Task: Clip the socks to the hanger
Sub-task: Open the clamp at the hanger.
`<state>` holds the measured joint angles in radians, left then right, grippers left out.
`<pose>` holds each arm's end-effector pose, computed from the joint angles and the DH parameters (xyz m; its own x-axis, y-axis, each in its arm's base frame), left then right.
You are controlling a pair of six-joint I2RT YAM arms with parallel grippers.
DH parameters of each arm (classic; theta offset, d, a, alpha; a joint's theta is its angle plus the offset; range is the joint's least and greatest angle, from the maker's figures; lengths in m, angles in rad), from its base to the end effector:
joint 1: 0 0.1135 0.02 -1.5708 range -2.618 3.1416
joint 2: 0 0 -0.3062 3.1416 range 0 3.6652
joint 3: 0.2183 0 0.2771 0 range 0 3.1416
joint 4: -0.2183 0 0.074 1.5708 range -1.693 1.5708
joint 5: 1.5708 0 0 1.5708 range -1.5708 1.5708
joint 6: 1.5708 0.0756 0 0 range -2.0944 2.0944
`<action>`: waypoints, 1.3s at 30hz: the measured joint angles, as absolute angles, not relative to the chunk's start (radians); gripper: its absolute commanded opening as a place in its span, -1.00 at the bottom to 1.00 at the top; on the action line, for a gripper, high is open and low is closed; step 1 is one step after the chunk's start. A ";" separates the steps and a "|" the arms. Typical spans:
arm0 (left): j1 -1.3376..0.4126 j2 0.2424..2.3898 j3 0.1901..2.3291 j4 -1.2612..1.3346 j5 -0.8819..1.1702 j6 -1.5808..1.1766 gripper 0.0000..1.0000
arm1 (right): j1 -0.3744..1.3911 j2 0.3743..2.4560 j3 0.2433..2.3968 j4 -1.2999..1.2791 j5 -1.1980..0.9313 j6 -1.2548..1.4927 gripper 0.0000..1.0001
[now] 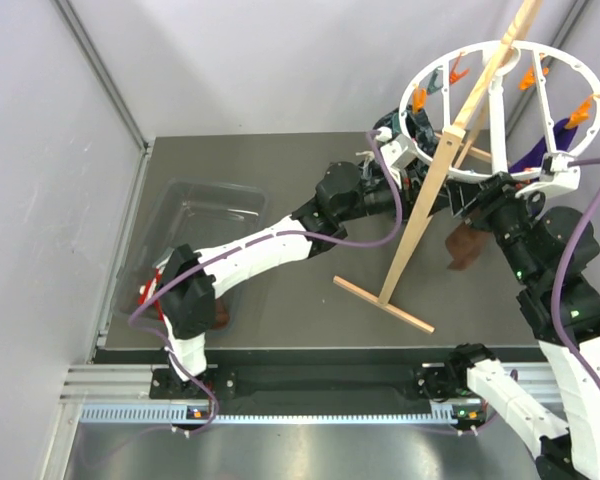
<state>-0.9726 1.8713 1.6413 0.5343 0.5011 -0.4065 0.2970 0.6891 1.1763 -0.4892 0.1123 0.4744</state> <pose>0.2637 -0.4515 0.4448 -0.2336 -0.2730 -0.9332 0.9695 0.0079 -0.2450 0.1399 0.0340 0.4876 -0.0856 0.4485 -0.8897 -0.1625 0.8747 0.4566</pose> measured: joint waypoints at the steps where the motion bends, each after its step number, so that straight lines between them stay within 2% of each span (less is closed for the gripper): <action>1: -0.982 1.855 1.630 0.522 0.469 -0.370 -1.00 | 0.297 0.697 1.197 -0.507 0.115 0.472 0.16; 15: -1.054 1.805 1.582 0.434 0.160 -0.080 -1.00 | 0.297 0.809 1.338 -0.658 0.099 0.399 0.06; 24: -1.082 1.805 1.590 0.404 0.092 -0.007 -1.00 | 0.297 0.837 1.338 -0.659 0.036 0.365 0.08; 28: -1.083 1.805 1.596 0.387 0.078 0.006 -1.00 | 0.297 0.850 1.338 -0.658 0.035 0.348 0.00; 30: -1.083 1.805 1.600 0.379 0.072 0.010 -1.00 | 0.297 0.854 1.338 -0.656 0.038 0.341 -0.07; 32: -1.084 1.805 1.602 0.376 0.065 0.014 -1.00 | 0.297 0.858 1.338 -0.654 0.045 0.335 -0.33; 33: -1.084 1.805 1.603 0.373 0.060 0.016 -1.00 | 0.297 0.858 1.337 -0.653 0.054 0.334 -0.81; 34: -1.084 1.805 1.604 0.369 0.056 0.018 -1.00 | 0.296 0.859 1.337 -0.651 0.064 0.325 -1.00; 35: -1.084 1.805 1.604 0.362 0.051 0.020 -1.00 | 0.295 0.859 1.337 -0.647 0.082 0.319 -1.00; 37: -1.085 1.805 1.605 0.358 0.035 0.022 -0.57 | 0.293 0.859 1.337 -0.638 0.080 0.328 -1.00; 39: -1.087 1.804 1.605 0.355 0.014 0.019 -0.28 | 0.299 0.860 1.336 -0.630 0.074 0.326 -1.00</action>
